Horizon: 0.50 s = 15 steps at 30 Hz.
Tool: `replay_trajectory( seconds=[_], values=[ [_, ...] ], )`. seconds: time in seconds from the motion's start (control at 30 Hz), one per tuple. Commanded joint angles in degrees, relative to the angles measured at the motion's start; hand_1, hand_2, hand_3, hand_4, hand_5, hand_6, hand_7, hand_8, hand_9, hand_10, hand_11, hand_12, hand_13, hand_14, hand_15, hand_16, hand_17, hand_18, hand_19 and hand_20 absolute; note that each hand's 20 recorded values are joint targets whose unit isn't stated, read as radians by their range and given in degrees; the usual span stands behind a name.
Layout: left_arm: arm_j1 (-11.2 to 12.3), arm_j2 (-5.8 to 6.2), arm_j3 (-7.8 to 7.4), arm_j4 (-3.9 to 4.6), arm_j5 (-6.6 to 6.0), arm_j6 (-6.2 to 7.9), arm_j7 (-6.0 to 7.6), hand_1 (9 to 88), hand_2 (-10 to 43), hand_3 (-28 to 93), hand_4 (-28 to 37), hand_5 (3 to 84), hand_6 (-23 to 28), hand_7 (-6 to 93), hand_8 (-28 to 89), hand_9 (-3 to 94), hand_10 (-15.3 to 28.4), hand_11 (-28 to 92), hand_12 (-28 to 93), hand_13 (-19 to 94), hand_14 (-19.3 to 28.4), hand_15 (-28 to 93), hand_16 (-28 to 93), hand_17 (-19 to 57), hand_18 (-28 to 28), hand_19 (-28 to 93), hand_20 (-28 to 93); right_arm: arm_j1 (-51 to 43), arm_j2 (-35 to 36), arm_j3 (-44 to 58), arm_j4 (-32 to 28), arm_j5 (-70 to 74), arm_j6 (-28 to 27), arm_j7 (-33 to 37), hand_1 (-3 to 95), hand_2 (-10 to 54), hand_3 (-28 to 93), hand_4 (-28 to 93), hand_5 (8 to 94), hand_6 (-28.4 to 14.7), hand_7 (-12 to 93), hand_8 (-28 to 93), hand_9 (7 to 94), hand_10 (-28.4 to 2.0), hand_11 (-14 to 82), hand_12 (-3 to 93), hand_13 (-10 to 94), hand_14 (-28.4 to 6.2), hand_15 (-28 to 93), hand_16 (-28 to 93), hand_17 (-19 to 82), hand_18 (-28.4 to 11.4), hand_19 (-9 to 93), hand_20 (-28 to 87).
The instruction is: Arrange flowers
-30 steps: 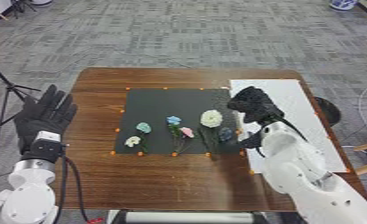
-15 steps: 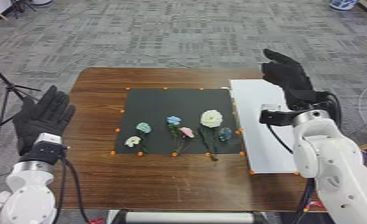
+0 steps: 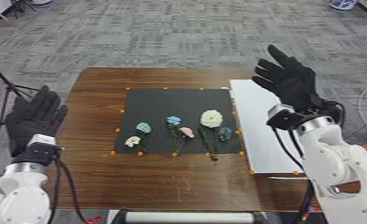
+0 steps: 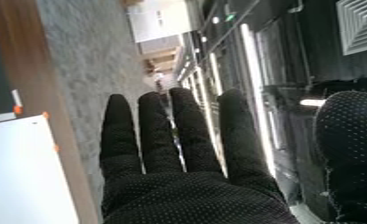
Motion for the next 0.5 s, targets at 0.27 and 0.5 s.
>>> replay_trajectory(
  seconds=[0.27, 0.5],
  values=[
    [1.1, 0.42, -0.82, 0.04, -0.13, -0.36, 0.08, 21.7, 13.6, 71, -28.3, 39.5, 7.3, 5.6, -8, 29.5, 11.8, 14, 6, 18, 7.8, 12, -4, -4.9, 8.2, 19, 10, -2.3, -0.4, 1.7, -1.8, -0.3, 1.2, -0.1, 9.9, 9.1, 81, -24, 34.5, -2.3, 7, -9, 35.4, -14.8, 5.6, 11.5, 20, -14.2, 20, 6, 6, -16.3, 34, 12],
    [0.8, 0.60, -1.03, 0.21, 0.22, -0.88, -0.40, 21.7, 13.5, 71, -28.3, 39.4, 7.0, 6.3, -8, 29.0, 11.7, 14, 7, 18, 8.0, 12, -4, -5.1, 8.6, 19, 10, -1.6, 0.0, 1.2, -1.6, 0.3, 1.0, -0.3, 9.9, 9.2, 81, -24, 35.8, -2.6, 7, -9, 35.6, -14.8, 5.7, 11.4, 20, -14.5, 20, 7, 6, -16.4, 34, 12]
  ],
)
